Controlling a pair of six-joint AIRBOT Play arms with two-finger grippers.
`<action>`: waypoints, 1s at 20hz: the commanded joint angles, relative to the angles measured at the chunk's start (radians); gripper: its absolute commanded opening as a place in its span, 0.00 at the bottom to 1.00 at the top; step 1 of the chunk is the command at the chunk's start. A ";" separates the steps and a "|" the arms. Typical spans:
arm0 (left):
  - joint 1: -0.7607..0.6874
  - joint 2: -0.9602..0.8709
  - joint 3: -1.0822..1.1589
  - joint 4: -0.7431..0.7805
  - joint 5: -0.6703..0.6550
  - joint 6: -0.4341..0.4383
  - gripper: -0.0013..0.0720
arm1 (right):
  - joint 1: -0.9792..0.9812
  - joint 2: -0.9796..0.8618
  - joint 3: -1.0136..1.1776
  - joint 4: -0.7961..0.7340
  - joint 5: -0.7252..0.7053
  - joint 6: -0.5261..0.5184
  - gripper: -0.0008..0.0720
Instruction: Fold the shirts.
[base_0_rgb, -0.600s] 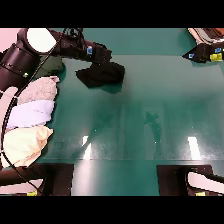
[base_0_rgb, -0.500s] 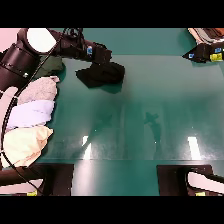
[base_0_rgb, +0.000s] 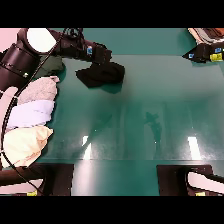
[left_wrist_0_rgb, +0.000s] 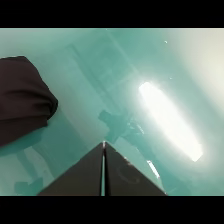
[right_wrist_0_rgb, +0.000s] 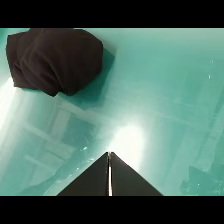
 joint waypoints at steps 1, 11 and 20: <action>0.000 0.000 0.000 -0.005 0.001 -0.001 0.05 | -0.001 0.000 0.001 0.000 0.000 0.000 0.03; 0.055 -0.156 0.000 0.266 0.149 -0.144 0.77 | 0.000 0.000 0.001 0.006 0.010 0.000 0.03; 0.132 -0.473 0.000 0.019 0.314 -0.048 0.77 | 0.000 0.000 0.001 0.006 0.010 0.000 0.03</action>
